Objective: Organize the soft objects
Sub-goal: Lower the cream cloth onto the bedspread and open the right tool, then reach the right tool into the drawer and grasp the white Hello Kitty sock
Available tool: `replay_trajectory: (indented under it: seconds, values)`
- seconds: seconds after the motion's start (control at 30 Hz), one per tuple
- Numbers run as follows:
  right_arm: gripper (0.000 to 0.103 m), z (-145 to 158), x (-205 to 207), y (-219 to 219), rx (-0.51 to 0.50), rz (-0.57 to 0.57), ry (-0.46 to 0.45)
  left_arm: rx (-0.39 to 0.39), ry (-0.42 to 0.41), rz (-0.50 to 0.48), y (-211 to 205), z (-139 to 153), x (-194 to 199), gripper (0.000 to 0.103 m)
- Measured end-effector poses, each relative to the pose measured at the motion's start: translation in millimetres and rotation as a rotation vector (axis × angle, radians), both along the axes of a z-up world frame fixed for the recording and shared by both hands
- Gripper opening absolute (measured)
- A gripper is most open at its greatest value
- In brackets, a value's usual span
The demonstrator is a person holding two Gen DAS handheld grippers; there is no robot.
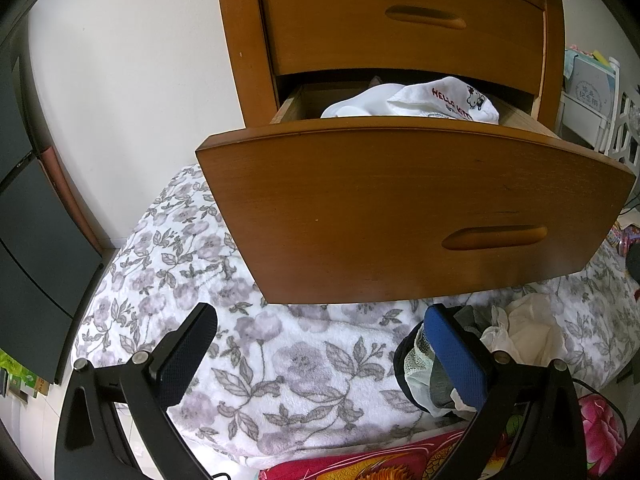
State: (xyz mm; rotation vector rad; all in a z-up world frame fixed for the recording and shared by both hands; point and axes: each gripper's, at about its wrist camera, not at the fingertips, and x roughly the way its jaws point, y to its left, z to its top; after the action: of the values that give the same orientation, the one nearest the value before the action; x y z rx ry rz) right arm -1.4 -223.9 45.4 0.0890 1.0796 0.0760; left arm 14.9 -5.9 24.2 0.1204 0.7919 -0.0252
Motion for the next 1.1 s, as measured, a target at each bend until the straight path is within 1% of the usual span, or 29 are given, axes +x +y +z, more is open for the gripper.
replay_trajectory:
  seconds: [0.23,0.33,0.47,0.6,0.73,0.9,1.1]
  values:
    - [0.103,21.9,-3.0,-1.9,-0.006,-0.009,-0.131,-0.004,0.000,0.001,0.6,0.2,-0.3,0.103]
    - [0.103,26.4,-2.5,-1.4,-0.001,-0.004,-0.141,-0.003,-0.001,-0.001,0.2,0.3,0.2,0.103]
    - [0.103,34.4,-2.6,-3.5,0.009,-0.022,-0.197,-0.011,-0.005,-0.002,1.0,1.2,0.0,0.103]
    - [0.103,42.3,1.1,-5.2,-0.004,-0.016,-0.221,-0.025,-0.006,0.000,2.8,0.8,0.3,0.103]
    - [0.103,56.9,5.9,-3.9,0.012,0.011,-0.261,-0.035,-0.007,0.003,4.1,1.6,0.3,0.103]
    - [0.103,71.4,15.3,3.7,-0.041,0.032,-0.299,-0.041,-0.012,0.002,5.0,2.4,-0.1,0.103]
    - [0.103,82.2,30.8,9.1,-0.040,0.053,-0.306,-0.058,-0.017,-0.001,6.7,3.6,0.0,0.103]
